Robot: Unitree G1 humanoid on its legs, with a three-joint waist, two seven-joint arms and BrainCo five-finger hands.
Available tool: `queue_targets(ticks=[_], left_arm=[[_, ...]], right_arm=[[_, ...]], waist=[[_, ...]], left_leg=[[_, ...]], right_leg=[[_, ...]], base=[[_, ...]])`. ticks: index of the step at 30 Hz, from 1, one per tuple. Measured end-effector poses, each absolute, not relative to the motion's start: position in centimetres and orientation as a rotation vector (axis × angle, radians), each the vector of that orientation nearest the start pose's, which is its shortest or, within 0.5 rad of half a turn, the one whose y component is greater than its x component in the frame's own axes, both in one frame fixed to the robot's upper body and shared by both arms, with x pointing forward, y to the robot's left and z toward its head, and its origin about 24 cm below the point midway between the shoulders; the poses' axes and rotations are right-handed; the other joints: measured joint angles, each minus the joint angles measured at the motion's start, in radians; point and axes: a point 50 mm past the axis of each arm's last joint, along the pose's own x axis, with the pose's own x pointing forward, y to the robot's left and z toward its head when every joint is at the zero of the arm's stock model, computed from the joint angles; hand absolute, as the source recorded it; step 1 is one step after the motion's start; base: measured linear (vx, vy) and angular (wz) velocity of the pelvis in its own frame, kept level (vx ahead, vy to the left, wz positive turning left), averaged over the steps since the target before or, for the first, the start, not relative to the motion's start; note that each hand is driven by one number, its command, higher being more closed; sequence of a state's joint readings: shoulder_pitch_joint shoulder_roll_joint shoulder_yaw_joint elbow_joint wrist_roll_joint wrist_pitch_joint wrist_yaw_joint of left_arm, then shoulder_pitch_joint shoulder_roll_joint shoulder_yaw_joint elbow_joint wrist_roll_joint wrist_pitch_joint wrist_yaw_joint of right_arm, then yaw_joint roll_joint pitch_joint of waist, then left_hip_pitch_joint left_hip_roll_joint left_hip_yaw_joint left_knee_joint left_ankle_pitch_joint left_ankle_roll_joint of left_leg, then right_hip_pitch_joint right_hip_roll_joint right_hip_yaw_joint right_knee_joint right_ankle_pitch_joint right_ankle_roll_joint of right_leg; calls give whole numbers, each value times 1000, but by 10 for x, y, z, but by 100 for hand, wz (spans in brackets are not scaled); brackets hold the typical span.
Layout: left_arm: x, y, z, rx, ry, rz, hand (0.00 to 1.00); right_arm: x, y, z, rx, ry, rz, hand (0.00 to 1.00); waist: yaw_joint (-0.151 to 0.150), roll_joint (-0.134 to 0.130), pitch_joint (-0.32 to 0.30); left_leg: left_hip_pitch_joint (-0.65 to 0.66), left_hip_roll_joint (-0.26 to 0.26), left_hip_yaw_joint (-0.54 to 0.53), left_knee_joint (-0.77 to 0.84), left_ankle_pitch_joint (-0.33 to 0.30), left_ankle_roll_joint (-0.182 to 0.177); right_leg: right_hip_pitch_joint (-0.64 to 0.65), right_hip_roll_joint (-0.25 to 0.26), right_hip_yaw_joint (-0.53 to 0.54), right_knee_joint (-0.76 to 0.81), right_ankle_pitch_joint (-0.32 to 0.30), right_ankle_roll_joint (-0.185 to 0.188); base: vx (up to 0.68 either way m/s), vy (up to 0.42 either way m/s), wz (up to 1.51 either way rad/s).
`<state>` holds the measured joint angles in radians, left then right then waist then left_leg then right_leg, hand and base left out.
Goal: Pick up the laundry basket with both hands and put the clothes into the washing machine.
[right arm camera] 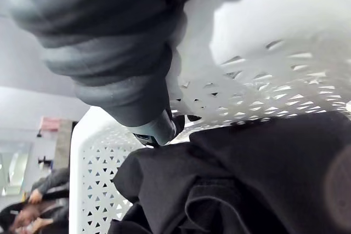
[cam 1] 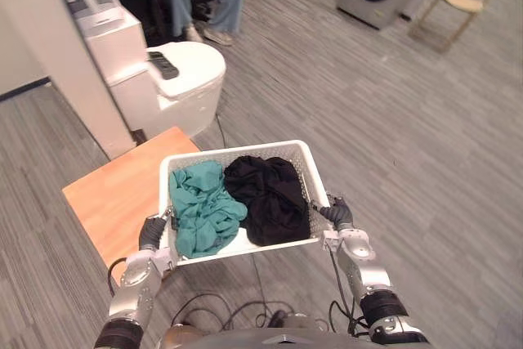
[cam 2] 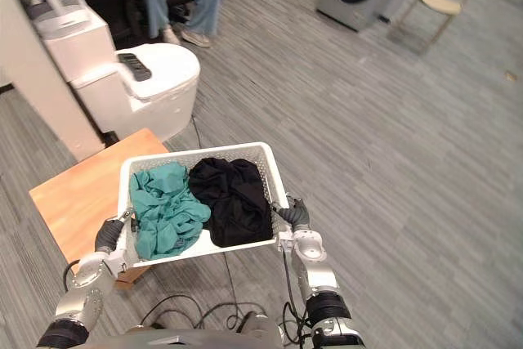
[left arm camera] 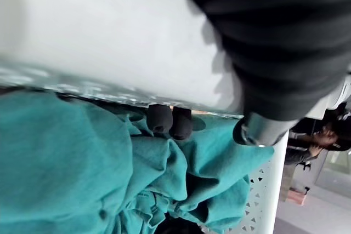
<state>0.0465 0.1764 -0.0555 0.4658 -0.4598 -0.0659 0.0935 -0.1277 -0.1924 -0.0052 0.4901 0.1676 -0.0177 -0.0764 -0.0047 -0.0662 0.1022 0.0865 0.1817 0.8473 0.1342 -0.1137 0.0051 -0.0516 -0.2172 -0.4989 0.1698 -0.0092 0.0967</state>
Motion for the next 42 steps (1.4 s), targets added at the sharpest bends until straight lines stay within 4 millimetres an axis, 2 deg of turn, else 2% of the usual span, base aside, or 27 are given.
queue_targets(ticks=[2,8,11,12,13,14,15,16,17,19,20,21,22,24,27,29,30,31,32,34,35,36,37,38,40,41,42], left_arm=[[210,188,-69,-253,476,192,100],[209,172,-77,-254,516,133,100],[209,169,-77,-253,516,126,100],[207,166,-80,-261,530,126,100],[202,165,-83,-269,544,131,100],[197,165,-85,-276,553,142,100],[196,163,-86,-287,556,143,100],[192,162,-88,-301,562,153,100],[183,163,-91,-305,575,166,100],[175,165,-94,-310,592,180,100],[172,161,-96,-328,596,187,100],[172,158,-96,-345,595,188,100],[174,162,-94,-347,579,208,100],[176,171,-93,-330,571,225,100],[176,168,-93,-355,567,242,100],[176,169,-90,-357,552,245,100],[174,168,-89,-361,549,245,100],[174,170,-89,-356,549,247,100],[172,176,-90,-337,553,255,100],[171,176,-90,-328,558,251,100],[170,175,-91,-324,562,241,100],[171,175,-90,-322,561,238,100],[173,177,-89,-310,553,235,100],[176,176,-87,-302,545,227,100],[180,174,-85,-298,537,212,100],[184,173,-84,-296,529,202,100],[186,172,-83,-297,524,196,100]], right_arm=[[257,-212,-30,-67,346,-146,100],[233,-226,-34,-64,355,-198,100],[217,-230,-44,-49,394,-226,100],[208,-235,-46,-49,405,-248,100],[205,-233,-48,-41,411,-248,100],[206,-234,-47,-41,403,-251,100],[207,-236,-45,-46,395,-256,100],[207,-237,-45,-50,393,-257,100],[204,-236,-48,-49,407,-250,100],[200,-236,-50,-52,420,-246,100],[200,-239,-49,-67,417,-242,100],[202,-243,-46,-82,408,-243,100],[204,-235,-48,-54,405,-238,100],[203,-231,-50,-35,408,-243,100],[212,-230,-44,-53,381,-226,100],[213,-229,-44,-50,380,-224,100],[213,-230,-44,-49,380,-226,100],[213,-227,-44,-36,381,-225,100],[210,-221,-48,-12,392,-225,100],[206,-221,-52,-5,406,-232,100],[203,-223,-53,-2,413,-243,100],[202,-223,-54,-1,415,-246,100],[202,-222,-54,4,417,-246,100],[202,-223,-54,9,413,-253,100],[202,-225,-53,13,409,-267,100],[201,-228,-53,17,409,-280,100],[201,-229,-52,18,404,-285,100]], waist=[[-10,31,-12],[-48,38,-18],[-60,52,-9],[-61,78,4],[-60,87,9],[-53,76,16],[-52,84,18],[-40,90,17],[-17,86,25],[-3,94,29],[-3,138,29],[5,189,28],[24,167,46],[-7,147,55],[28,128,57],[29,109,49],[31,95,40],[33,83,36],[26,53,32],[24,37,39],[8,45,40],[-1,60,37],[-10,52,46],[-14,51,54],[-33,66,62],[-51,81,72],[-58,75,70]], left_leg=[[7,24,45,6,9,-14],[60,109,123,99,19,-30],[54,263,141,391,19,-28],[53,342,114,528,47,14],[34,363,34,608,96,78],[-44,307,-158,672,29,50],[-96,252,-268,687,-26,25],[-181,136,-448,674,-107,-1],[-223,45,-536,586,-147,-26],[-246,5,-567,411,-138,-47],[-247,-8,-611,184,-113,-77],[-259,13,-648,110,-55,-107],[-241,-6,-657,111,8,-114],[-271,-36,-687,150,-3,-104],[-275,-91,-680,162,-18,-76],[-263,-133,-660,161,-38,-48],[-232,-161,-638,134,-56,-27],[-205,-178,-613,121,-68,-11],[-151,-216,-592,126,-94,12],[-83,-239,-581,124,-116,31],[-25,-243,-586,100,-128,45],[7,-241,-593,82,-128,47],[61,-237,-601,52,-130,50],[110,-227,-605,15,-130,50],[158,-200,-610,-22,-130,49],[171,-180,-619,-23,-130,49],[179,-166,-626,-23,-133,44]], right_leg=[[22,60,54,-122,42,-24],[51,137,169,-188,77,-60],[74,182,243,-184,82,-69],[109,209,277,-183,77,-78],[124,214,316,-175,60,-99],[115,198,395,-155,16,-114],[106,191,427,-148,-3,-125],[83,174,494,-125,-32,-130],[81,157,555,-112,-64,-129],[86,144,575,-114,-84,-114],[89,162,581,-130,-114,-88],[83,204,580,-92,-124,-65],[43,198,589,15,-131,-54],[44,172,606,0,-150,-31],[11,139,687,-11,-155,-23],[13,98,706,-7,-177,-5],[-3,79,716,73,-208,14],[-69,78,721,284,-254,41],[-164,80,716,600,-213,53],[-211,56,699,769,-123,75],[-239,46,668,861,-3,66],[-254,43,648,907,22,54],[-300,37,607,988,-66,11],[-350,33,537,1004,-158,-28],[-418,34,434,886,-224,-46],[-444,50,417,706,-219,-41],[-444,62,419,583,-203,-39]], base=[[-10,-181,-73],[-23,-131,-65],[-26,-94,-80],[-3,-68,-81],[18,-9,-119],[37,50,-109],[47,127,-131],[53,141,-146],[43,178,-150],[15,172,-113],[5,181,-91],[153,255,-114],[203,202,-64],[159,158,-16],[154,194,-42],[226,197,-30],[282,166,-30],[357,151,-33],[388,122,-24],[382,96,-12],[341,55,0],[427,36,1],[480,-30,-9],[471,-56,-13],[427,-104,2],[406,-143,21],[451,-204,30]])
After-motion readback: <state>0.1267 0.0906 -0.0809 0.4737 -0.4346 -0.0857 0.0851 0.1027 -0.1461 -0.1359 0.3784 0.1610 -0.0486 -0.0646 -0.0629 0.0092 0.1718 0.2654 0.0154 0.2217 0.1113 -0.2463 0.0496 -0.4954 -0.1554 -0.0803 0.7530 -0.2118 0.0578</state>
